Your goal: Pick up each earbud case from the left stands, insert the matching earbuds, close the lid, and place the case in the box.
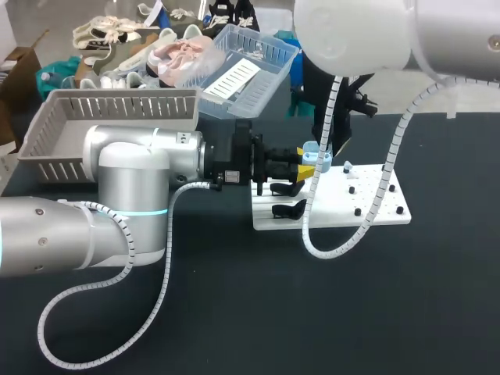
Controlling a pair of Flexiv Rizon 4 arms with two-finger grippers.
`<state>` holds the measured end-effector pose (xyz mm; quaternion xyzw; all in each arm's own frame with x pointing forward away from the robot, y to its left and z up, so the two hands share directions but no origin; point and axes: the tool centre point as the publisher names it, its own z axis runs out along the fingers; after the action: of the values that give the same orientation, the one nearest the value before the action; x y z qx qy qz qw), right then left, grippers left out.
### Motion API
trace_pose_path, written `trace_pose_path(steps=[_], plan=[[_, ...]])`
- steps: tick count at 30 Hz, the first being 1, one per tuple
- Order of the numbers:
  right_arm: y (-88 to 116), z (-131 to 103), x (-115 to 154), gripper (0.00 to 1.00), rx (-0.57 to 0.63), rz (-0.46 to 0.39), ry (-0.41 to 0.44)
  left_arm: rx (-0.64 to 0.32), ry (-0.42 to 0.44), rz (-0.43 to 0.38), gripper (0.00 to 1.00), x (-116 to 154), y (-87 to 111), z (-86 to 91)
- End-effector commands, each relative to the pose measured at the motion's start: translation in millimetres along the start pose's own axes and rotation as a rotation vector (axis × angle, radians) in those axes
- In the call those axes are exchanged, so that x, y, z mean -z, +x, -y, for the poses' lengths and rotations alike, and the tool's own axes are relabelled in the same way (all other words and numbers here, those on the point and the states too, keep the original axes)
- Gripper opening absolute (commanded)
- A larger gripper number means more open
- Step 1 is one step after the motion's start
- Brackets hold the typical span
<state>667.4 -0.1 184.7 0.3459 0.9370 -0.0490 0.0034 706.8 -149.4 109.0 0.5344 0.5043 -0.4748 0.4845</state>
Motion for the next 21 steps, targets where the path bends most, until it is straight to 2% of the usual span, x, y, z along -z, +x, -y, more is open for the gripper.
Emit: trace_pose_path(steps=[1, 11, 21], plan=[[-1, 2, 1, 0.0, -0.003, 0.023, -0.003, -0.001, -0.001, 0.002, 0.0, 0, 0.7, -0.1], [-4, -3, 0, 0.0, 0.019, 0.059, 0.033, -0.001, -0.001, 0.002, 0.0, 0, 0.7, -0.1], [-9, -13, -4, 0.0, 0.025, 0.055, 0.037, -0.001, -0.001, 0.002, 0.0, 0, 0.7, -0.1]])
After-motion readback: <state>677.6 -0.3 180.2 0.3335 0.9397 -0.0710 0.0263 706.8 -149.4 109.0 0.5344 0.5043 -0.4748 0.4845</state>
